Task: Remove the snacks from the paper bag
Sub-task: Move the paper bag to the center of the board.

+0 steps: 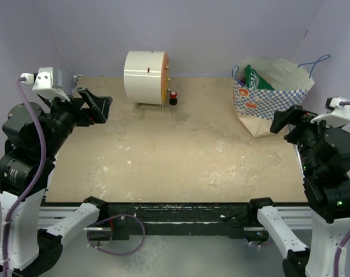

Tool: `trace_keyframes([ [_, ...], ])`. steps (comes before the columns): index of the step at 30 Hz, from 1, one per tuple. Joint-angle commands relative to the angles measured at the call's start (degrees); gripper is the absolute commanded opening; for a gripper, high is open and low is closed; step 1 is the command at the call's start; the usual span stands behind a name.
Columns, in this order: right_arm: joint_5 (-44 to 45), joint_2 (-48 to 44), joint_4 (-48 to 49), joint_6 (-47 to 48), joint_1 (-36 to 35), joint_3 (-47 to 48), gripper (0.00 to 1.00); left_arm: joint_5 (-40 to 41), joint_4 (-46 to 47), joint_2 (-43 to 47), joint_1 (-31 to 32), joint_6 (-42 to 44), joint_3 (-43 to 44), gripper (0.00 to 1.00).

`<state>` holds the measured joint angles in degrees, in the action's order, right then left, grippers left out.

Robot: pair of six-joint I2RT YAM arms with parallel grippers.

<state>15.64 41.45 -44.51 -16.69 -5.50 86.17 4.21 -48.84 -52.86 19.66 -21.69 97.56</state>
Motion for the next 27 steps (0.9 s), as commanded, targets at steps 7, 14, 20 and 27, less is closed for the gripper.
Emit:
trace_keyframes([
  [7,8.8,5.3,1.1,-3.9,-1.3,-2.5,1.0,-0.8,1.7,3.5,-4.9,-1.7,-9.1,0.99],
  [14,11.0,11.3,5.5,-4.5,-1.9,-2.8,1.0,-1.9,2.2,4.2,-7.1,-3.7,-13.4,0.99],
  [20,6.8,17.6,18.0,0.1,-2.3,-4.8,1.0,-4.4,4.1,3.4,-8.2,-5.5,-16.0,0.99],
  [27,-11.0,30.1,35.2,13.6,-2.4,-4.0,1.0,-8.8,9.9,1.1,-8.7,-9.0,-19.6,0.99],
])
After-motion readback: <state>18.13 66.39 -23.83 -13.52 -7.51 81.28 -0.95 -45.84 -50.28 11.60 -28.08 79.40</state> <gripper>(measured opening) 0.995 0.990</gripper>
